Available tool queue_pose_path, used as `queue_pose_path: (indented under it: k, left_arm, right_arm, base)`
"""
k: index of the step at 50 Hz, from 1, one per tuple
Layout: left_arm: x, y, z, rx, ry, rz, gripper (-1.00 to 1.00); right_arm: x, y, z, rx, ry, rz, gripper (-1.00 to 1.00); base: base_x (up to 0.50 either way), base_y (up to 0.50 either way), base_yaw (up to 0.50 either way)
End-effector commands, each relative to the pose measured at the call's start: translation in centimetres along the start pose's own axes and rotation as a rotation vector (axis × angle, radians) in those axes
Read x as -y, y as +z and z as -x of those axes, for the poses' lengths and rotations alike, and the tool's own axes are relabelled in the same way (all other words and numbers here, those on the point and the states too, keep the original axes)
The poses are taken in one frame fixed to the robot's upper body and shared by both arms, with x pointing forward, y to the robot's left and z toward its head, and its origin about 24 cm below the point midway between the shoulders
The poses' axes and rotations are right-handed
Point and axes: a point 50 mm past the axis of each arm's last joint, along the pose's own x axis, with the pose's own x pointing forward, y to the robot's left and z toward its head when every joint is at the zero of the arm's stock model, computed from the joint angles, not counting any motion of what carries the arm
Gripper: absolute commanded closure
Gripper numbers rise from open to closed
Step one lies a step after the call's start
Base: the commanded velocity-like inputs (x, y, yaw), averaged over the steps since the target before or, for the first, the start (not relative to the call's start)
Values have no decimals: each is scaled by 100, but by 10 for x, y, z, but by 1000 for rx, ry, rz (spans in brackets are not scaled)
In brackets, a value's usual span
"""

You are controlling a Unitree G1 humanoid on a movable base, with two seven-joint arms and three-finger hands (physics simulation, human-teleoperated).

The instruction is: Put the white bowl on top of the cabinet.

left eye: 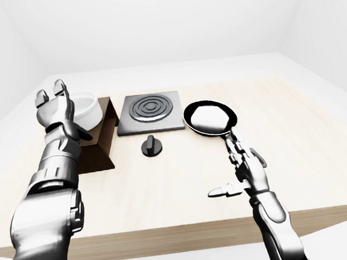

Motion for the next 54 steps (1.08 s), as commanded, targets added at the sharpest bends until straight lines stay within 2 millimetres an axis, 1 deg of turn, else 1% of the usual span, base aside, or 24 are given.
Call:
queue_pose_path:
  k: [1, 3, 6, 10, 11, 17, 24, 25, 26, 27, 29, 30, 31, 33, 36, 37, 38, 41, 43, 45, 46, 48, 52, 54]
  left_arm:
    - [-6, 4, -1, 27, 15, 0, -100]
    - [-6, 4, -1, 27, 15, 0, -100]
    - [-32, 26, 7, 193, 63, -71, -100]
    - [-39, 33, 15, 235, 71, -120, -100]
    - [-48, 40, 24, 281, 83, -171, -100]
    - [-56, 46, 44, 298, 77, -279, -100]
    - [-56, 44, 44, 282, 77, -282, -100]
    - [-71, 55, 66, 337, 136, -294, -100]
    - [-72, 55, 68, 330, 140, -295, -100]
    - [-78, 60, 79, 353, 169, -291, -100]
    - [-78, 60, 80, 344, 172, -289, -100]
    - [-81, 64, 90, 368, 195, -275, -100]
    - [-82, 64, 90, 364, 197, -272, -100]
    - [-93, 71, 106, 405, 237, -223, -100]
    - [-93, 71, 106, 401, 237, -220, -100]
    - [-95, 79, 123, 483, 211, -130, -100]
    - [-95, 80, 124, 487, 209, -125, -100]
    - [-91, 89, 144, 583, 140, -48, -100]
    - [-91, 89, 145, 583, 139, -47, -100]
    - [-92, 92, 152, 610, 129, -27, -100]
    - [-91, 96, 163, 639, 115, -25, -100]
    - [-91, 96, 164, 637, 113, -23, -100]
    - [-88, 104, 190, 705, 84, 22, -100]
    - [-88, 104, 190, 703, 84, 26, -100]
  right_arm:
    - [0, -1, -1, -2, 0, 2, -100]
    - [0, -1, -1, -2, 0, 2, -100]
    - [-1, -1, -1, -1, 1, 3, -100]
    - [-1, -1, -1, -1, 2, 2, -100]
    - [-1, -1, -1, 0, 2, 3, -100]
    - [0, -1, 0, 1, 1, 3, -100]
    - [0, -1, 0, 1, 1, 3, -100]
    - [-1, -2, 0, 1, 2, 4, -100]
    - [-1, -2, 0, 1, 2, 4, -100]
    - [-1, -1, 0, 1, 2, 4, -100]
    - [-1, -1, 0, 1, 2, 4, -100]
    - [0, -1, 0, 1, 0, 4, -100]
    - [0, -1, 0, 1, 0, 4, -100]
    - [-1, -1, 0, 2, 2, 5, -100]
    - [-1, -2, 0, 2, 2, 5, -100]
    - [0, -1, 0, 2, 1, 4, -100]
    - [0, -1, 0, 2, 1, 4, -100]
    - [0, -2, 0, 2, 0, 4, -100]
    - [-1, -2, 0, 2, 0, 4, -100]
    - [-1, -2, 0, 2, 0, 4, -100]
    - [-1, -2, 0, 1, 0, 4, -100]
    - [-1, -2, 0, 1, 0, 4, -100]
    - [0, -1, 1, 3, 0, 2, -100]
    - [0, -1, 1, 3, 0, 2, -100]
  base:
    - [0, 0, 0]
    - [0, 0, 0]
    - [0, 0, 0]
    - [0, 0, 0]
    - [0, 0, 0]
    - [0, 0, 0]
    - [0, 0, 0]
    - [0, 0, 0]
    - [0, 0, 0]
    - [0, 0, 0]
    - [0, 0, 0]
    - [0, 0, 0]
    - [0, 0, 0]
    - [0, 0, 0]
    - [0, 0, 0]
    - [0, 0, 0]
    - [0, 0, 0]
    - [0, 0, 0]
    - [0, 0, 0]
    - [0, 0, 0]
    - [0, 0, 0]
    - [0, 0, 0]
    - [0, 0, 0]
    - [0, 0, 0]
